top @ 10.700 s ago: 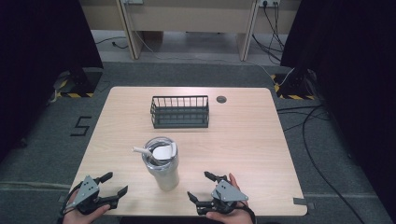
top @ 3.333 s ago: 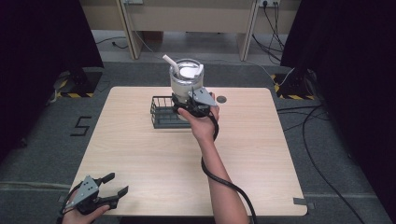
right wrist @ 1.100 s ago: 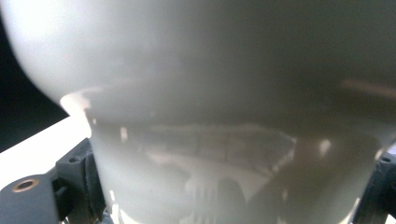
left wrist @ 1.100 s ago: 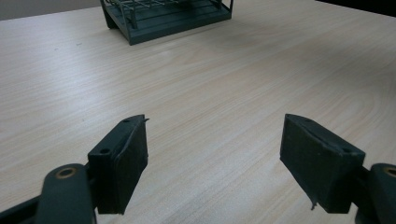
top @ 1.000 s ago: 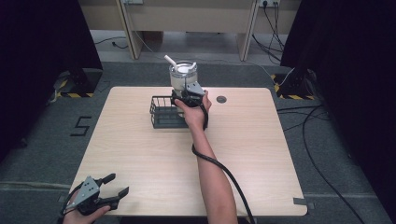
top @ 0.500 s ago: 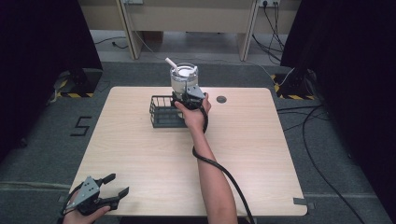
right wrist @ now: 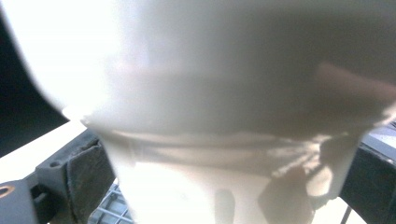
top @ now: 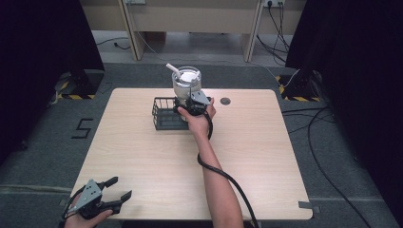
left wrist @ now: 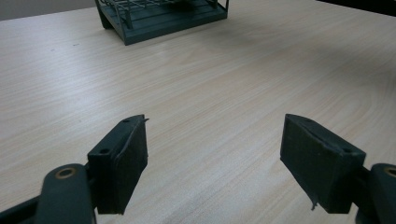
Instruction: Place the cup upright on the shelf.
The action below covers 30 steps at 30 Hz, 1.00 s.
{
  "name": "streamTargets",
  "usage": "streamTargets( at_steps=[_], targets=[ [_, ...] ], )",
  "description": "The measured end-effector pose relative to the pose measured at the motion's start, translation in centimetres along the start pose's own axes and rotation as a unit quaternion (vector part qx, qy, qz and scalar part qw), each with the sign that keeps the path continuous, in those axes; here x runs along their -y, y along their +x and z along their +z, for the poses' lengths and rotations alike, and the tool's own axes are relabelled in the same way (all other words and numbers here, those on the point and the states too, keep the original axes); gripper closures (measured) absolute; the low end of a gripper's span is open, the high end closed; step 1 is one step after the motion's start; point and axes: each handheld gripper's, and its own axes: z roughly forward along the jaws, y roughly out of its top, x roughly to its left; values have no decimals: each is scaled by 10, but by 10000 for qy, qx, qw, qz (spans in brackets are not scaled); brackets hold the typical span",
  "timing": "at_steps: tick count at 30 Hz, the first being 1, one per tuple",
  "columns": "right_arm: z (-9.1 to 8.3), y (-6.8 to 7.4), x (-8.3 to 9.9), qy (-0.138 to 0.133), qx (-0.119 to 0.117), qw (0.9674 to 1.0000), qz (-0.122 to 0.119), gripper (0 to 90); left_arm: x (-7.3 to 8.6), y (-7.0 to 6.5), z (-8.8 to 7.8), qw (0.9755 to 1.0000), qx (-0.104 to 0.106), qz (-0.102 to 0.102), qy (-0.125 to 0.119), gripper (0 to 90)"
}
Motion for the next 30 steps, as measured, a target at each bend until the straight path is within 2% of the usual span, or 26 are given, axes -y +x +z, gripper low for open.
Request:
streamTargets(
  at_steps=[13, 23, 30],
  targets=[
    [-17, 0, 1, 121, 47, 9998, -122, 28, 0, -1, 0, 10000, -14, 0, -3, 224],
    [-33, 1, -5, 156, -73, 9997, -162, 38, 0, 0, 0, 10000, -39, 1, -8, 222],
    [-46, -2, -5, 303, -175, 9993, -122, 53, -1, -1, 0, 10000, -41, 24, -2, 221]
  ],
)
